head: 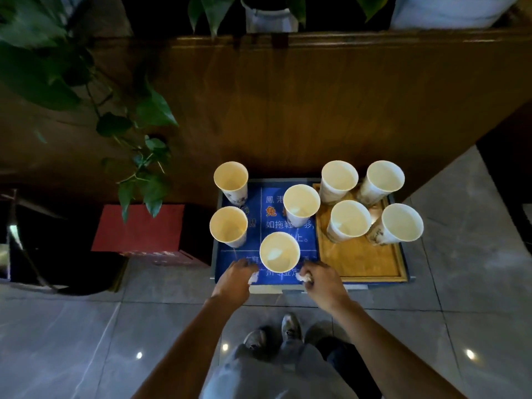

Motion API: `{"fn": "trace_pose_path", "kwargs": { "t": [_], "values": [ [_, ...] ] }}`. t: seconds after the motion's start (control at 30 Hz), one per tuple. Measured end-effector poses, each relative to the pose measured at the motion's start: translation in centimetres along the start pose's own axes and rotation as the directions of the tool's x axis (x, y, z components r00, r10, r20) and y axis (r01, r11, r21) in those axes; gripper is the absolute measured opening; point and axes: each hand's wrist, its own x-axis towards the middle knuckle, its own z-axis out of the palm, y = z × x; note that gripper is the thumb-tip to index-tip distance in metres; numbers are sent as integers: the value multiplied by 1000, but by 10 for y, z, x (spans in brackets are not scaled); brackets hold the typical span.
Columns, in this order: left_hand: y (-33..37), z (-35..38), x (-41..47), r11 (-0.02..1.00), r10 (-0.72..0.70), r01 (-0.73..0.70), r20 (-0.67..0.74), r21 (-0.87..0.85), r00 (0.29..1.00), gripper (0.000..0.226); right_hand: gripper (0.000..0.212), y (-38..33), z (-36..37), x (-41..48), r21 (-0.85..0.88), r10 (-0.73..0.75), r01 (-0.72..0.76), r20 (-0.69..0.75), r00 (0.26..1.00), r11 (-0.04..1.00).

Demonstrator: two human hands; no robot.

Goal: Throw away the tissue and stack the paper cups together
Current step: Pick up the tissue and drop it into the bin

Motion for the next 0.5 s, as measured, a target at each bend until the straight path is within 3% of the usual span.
{"fn": "trace_pose_path", "kwargs": {
  "t": [0.07, 0.17, 0.33, 0.5],
  "values": [
    [-4, -5, -6, 999, 36, -37, -12, -33, 999, 34, 17, -4, 1, -9, 66, 33, -30, -38, 999, 997],
    [-10, -8, -15, 987, 89, -90, -16, -137, 996, 25, 15, -11, 3, -26, 183, 103, -84, -98, 990, 979],
    [-9, -8, -21, 967, 154, -138, 62, -214, 986, 25, 20, -19, 11, -65, 326, 316, -230, -241, 918, 917],
    [21, -2, -27, 946, 268, -229, 156, -228, 951, 35, 24, -19, 17, -113, 406, 431, -286, -331, 839, 868]
  ]
}}
